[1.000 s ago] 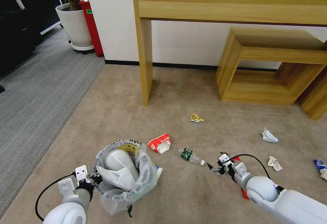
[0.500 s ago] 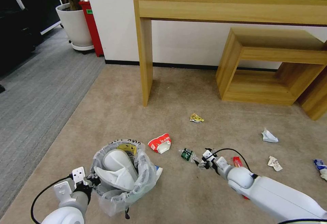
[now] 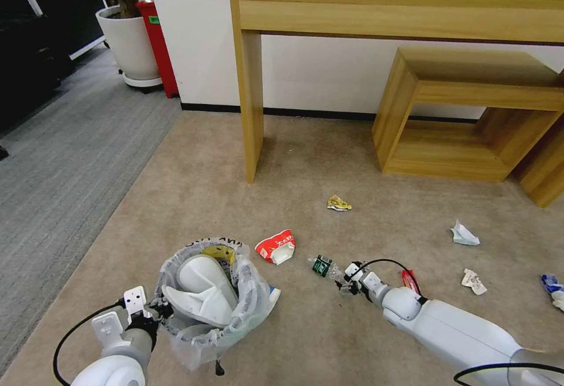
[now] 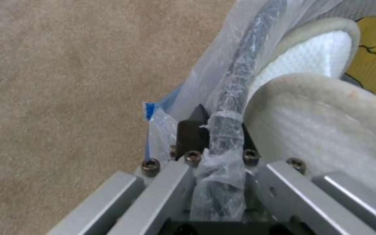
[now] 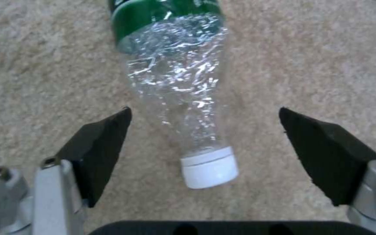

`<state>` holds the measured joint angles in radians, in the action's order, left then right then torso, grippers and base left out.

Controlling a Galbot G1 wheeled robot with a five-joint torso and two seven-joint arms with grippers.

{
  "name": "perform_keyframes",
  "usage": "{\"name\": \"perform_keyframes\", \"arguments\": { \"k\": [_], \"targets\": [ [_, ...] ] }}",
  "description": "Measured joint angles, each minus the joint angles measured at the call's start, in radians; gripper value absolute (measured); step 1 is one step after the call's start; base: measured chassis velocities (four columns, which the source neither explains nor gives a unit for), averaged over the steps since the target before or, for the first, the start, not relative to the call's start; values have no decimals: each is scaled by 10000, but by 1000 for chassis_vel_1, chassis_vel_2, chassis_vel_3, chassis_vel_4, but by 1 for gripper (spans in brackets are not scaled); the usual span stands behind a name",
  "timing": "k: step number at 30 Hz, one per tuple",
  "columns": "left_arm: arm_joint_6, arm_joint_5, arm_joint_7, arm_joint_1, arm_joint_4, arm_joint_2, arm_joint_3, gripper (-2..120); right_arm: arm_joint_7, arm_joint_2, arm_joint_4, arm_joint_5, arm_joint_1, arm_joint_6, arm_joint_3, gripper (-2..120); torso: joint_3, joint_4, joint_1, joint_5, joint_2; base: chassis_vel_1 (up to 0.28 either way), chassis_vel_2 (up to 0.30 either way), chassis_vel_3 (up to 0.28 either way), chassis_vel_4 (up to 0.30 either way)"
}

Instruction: Pick up the trash bin and place the garbage on the floor into it.

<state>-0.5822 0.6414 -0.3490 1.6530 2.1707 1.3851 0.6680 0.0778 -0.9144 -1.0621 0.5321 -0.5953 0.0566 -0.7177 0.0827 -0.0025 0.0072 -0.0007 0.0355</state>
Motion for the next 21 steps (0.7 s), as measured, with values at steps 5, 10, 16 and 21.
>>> {"name": "perform_keyframes", "arguments": {
  "k": [5, 10, 16, 21],
  "targets": [
    [41, 18, -1, -10, -64, -12, 10, 1, 28, -174, 213, -16, -46, -115, -52, 72, 0, 0, 0, 0, 0, 0, 0, 0, 0],
    [125, 56, 2, 43, -64, -47, 77, 1, 68, -278, 336, -32, -89, -214, -55, 52, 0, 0, -1, 1, 0, 0, 0, 0, 0],
    [232, 41, 46, 100, -68, 3, 84, 1, 76, -386, 527, -127, -139, -356, -10, 29, 0, 1, 0, 1, 1, 0, 0, 0, 0],
    [251, 25, 52, 98, -90, 15, 84, 1, 79, -392, 547, -158, -229, -469, 91, 27, 0, 1, 0, 1, 0, 0, 0, 0, 0]
  ]
}}
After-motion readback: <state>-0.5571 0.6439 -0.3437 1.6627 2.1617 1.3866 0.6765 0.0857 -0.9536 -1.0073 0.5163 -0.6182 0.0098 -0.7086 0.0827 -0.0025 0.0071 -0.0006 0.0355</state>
